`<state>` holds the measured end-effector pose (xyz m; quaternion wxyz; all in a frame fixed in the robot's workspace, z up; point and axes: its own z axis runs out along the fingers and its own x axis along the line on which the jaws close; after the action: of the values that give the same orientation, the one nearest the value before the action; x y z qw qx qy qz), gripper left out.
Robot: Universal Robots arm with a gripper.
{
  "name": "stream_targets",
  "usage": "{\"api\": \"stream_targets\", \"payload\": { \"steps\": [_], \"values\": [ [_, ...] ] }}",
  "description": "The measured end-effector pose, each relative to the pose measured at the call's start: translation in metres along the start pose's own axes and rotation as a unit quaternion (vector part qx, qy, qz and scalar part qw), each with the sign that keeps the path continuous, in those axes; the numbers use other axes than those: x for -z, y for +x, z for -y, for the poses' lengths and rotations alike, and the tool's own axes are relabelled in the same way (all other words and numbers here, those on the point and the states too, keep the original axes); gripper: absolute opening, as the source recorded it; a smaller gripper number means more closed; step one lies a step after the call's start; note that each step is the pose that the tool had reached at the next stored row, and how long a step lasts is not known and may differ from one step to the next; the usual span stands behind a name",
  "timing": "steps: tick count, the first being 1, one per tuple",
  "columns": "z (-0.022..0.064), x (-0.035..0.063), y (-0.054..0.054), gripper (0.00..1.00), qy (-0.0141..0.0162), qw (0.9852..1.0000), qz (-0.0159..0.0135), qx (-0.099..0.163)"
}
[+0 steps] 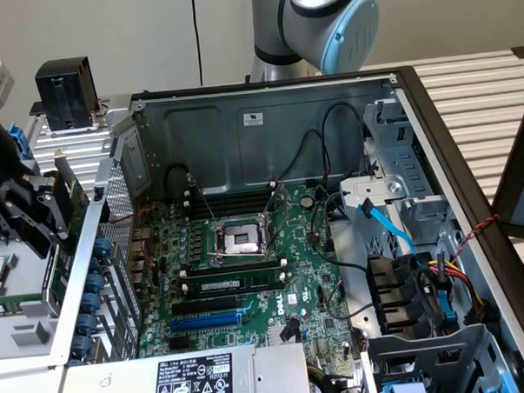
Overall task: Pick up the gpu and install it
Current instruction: 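Pick up the gpu and move the gpu toward the slot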
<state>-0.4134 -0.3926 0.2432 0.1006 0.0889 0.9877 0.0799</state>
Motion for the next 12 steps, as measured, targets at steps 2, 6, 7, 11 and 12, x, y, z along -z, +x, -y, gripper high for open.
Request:
{"api": "stream_targets", "payload": {
  "steps": [2, 6, 7, 11, 12],
  "values": [
    [-0.0005, -0.0025, 0.0007, 0.5, -0.0005, 1.0, 0.0002, -0.002],
    [-0.0024, -0.0084, 0.0023, 0.5, 0.0007, 1.0, 0.0007, -0.007],
    [-0.0031, -0.0093, 0.0026, 0.5, 0.0009, 1.0, 0.0009, -0.008],
    [-0.0037, -0.0104, 0.003, 0.5, 0.0042, 0.9999, -0.0019, -0.013],
    [-0.0038, -0.0105, 0.003, 0.5, 0.0061, 0.9999, -0.002, -0.014]
  ]
}}
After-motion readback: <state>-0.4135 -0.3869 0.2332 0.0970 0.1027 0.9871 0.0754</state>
